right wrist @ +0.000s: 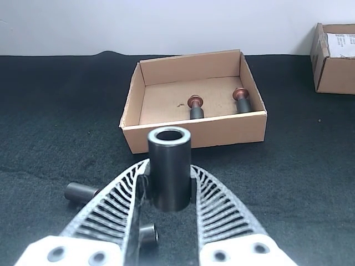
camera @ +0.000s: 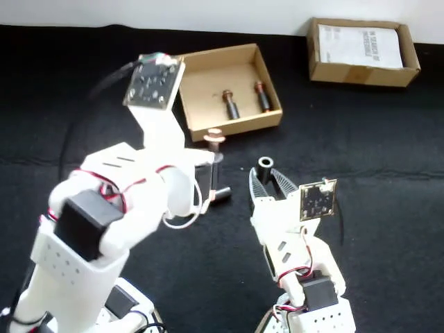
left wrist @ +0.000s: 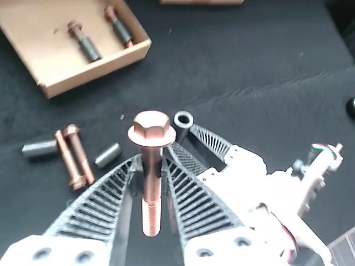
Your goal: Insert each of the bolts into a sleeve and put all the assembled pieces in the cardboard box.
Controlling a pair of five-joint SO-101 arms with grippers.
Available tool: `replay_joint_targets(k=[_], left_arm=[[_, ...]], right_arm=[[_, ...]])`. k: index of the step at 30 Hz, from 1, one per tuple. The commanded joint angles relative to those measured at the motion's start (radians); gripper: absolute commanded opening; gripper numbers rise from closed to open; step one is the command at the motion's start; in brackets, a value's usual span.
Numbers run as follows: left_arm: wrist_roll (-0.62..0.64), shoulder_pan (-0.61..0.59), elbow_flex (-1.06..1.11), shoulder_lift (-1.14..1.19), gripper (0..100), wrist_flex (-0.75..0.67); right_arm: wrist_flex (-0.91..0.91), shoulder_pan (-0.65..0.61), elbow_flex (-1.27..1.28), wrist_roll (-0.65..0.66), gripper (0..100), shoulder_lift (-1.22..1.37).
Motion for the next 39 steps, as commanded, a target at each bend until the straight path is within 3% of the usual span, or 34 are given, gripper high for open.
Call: replay_joint_targets(k=[1, 7, 11, 22, 32, 39], left_arm=[[-0.071, 0.001, 0.286, -0.142, 1, -0.334], [-0.203, 0.007, 0.653, -0.309, 1, -0.832], [-0.287, 0.008, 0.765, -0.335, 1, -1.057], [-0.282, 0.031, 0.771, -0.228, 1, -1.241], [-0.233, 0.071, 0.808, -0.177, 1, -1.266], [-0.235, 0.096, 0.872, -0.15, 1, -1.367]], right_arm=[[-0.022, -0.008, 0.105, -0.009, 0.7, -0.013], [-0.022, -0.008, 0.105, -0.009, 0.7, -0.013], [-0.022, -0.008, 0.107, -0.009, 0.7, -0.013], [-0.024, -0.008, 0.133, -0.009, 0.7, -0.015], [-0.024, -0.008, 0.134, -0.009, 0.7, -0.021], [-0.024, -0.008, 0.131, -0.009, 0.7, -0.021]])
